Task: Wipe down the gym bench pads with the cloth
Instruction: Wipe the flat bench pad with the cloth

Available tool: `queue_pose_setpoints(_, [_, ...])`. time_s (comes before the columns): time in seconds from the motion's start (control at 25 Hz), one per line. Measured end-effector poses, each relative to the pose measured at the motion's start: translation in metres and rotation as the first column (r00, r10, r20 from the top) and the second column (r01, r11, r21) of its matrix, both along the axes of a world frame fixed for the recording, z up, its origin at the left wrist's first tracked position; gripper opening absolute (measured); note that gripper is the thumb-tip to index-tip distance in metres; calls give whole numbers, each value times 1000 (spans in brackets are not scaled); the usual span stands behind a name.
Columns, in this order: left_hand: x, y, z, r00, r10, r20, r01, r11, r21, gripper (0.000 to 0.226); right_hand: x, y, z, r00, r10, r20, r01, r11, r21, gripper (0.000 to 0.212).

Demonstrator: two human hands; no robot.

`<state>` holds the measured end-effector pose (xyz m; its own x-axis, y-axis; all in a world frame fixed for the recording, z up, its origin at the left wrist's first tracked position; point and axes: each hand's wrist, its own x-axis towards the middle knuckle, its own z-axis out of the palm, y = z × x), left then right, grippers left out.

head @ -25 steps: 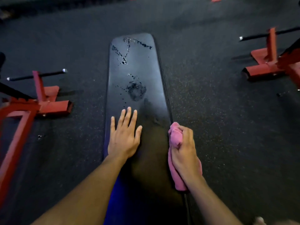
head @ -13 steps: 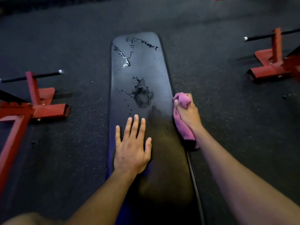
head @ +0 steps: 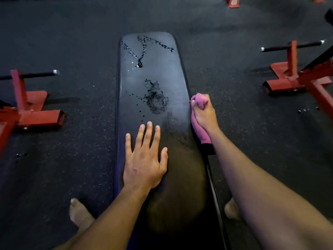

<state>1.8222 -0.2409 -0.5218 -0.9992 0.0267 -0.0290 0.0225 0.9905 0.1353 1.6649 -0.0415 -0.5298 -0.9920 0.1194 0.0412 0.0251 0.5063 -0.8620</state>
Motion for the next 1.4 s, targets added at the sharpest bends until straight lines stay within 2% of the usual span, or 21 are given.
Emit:
queue_pose_setpoints(0.08, [1,1,1,1000,-9,10,9,1000,1,71,21,5,4,997,73,-33,-71,996,58,4])
queue_pose_setpoints(0.16, [1,1,2,1000,-7,8,7,1000,1,71,69,14,6,992,127,-29,-124,988,88,13])
queue_pose_setpoints(0.24, [1,2,3,1000,-10,10,10,1000,-2,71,110,22,4,991,126,-33,-122,986,110,12])
queue_pose_setpoints(0.36, [1,1,5,1000,-15,27,16,1000,-22,70,78,9,4,995,86,-53,-70,963,259,14])
queue_pose_setpoints(0.44, [-3,2,9,999,-8,41,8,1000,-5,70,33,-1,17,997,57,54,-71,948,310,24])
queue_pose_setpoints(0.52, [4,4,20,997,-47,53,45,998,36,71,16,-3,44,986,132,104,-164,892,422,33])
queue_pose_setpoints(0.6, [38,4,26,975,-222,9,220,971,92,70,32,-8,72,946,320,-45,-241,792,561,45])
queue_pose_setpoints(0.68, [95,0,21,865,-500,-41,501,863,66,66,69,-25,87,806,584,-100,-393,653,648,58])
queue_pose_setpoints(0.76, [132,-5,10,743,-668,-28,669,743,17,65,116,-51,79,643,766,-14,-530,458,713,65])
queue_pose_setpoints(0.88, [139,-10,3,737,-675,-44,676,737,21,67,154,-105,47,339,938,75,-568,140,811,56])
queue_pose_setpoints(0.96, [133,-9,2,732,-680,-46,682,728,68,67,128,-141,44,255,961,103,-563,61,824,54])
queue_pose_setpoints(1.04, [131,-10,1,720,-693,-30,693,716,83,67,88,-166,47,305,947,97,-586,106,803,54])
queue_pose_setpoints(1.16, [127,-12,4,699,-715,15,709,696,116,67,48,-150,44,575,818,8,-501,345,794,52])
queue_pose_setpoints(1.2, [126,-13,6,698,-716,29,706,694,139,67,50,-134,43,610,792,-17,-480,387,787,53])
queue_pose_setpoints(1.32, [126,-13,3,710,-704,-8,696,700,157,70,93,-94,50,600,799,18,-570,411,712,54])
queue_pose_setpoints(1.36, [130,-12,1,721,-693,-10,687,713,140,71,115,-90,52,553,832,27,-628,396,670,53])
queue_pose_setpoints(1.4, [132,-11,0,734,-679,-6,674,728,128,71,136,-97,53,463,886,30,-689,338,642,52])
